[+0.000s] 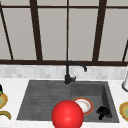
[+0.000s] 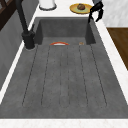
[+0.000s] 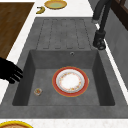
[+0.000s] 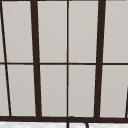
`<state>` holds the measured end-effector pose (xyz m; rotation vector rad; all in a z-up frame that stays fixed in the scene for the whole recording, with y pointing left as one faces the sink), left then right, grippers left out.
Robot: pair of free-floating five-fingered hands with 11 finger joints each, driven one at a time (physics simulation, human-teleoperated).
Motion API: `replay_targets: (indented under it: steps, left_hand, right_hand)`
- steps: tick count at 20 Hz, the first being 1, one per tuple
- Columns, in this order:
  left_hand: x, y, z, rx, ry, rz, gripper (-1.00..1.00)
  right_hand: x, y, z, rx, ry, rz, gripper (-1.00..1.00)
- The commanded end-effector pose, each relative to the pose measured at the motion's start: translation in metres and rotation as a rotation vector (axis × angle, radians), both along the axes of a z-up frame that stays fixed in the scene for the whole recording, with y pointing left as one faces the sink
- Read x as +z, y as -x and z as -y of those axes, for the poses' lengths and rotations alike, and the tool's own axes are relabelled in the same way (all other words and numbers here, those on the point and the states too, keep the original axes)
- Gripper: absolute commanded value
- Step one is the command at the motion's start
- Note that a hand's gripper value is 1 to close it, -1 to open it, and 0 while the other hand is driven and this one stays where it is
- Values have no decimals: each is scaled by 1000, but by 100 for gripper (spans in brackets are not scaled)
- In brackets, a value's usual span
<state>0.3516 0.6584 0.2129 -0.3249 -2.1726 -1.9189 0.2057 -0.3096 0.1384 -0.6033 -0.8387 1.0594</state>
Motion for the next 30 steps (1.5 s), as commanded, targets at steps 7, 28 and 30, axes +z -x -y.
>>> replay_targets:
  steps: [7, 28, 30]
  left_hand:
    - [-70, -4, -38, 6, -17, -6, 100]
    - [-126, -27, -30, 4, -72, 56, -100]
    - [-121, -30, -25, 39, -60, 105, -100]
  right_hand:
    - [0, 0, 0, 0, 0, 0, 0]
    - [0, 0, 0, 0, 0, 0, 0]
    - [0, 0, 0, 0, 0, 0, 0]
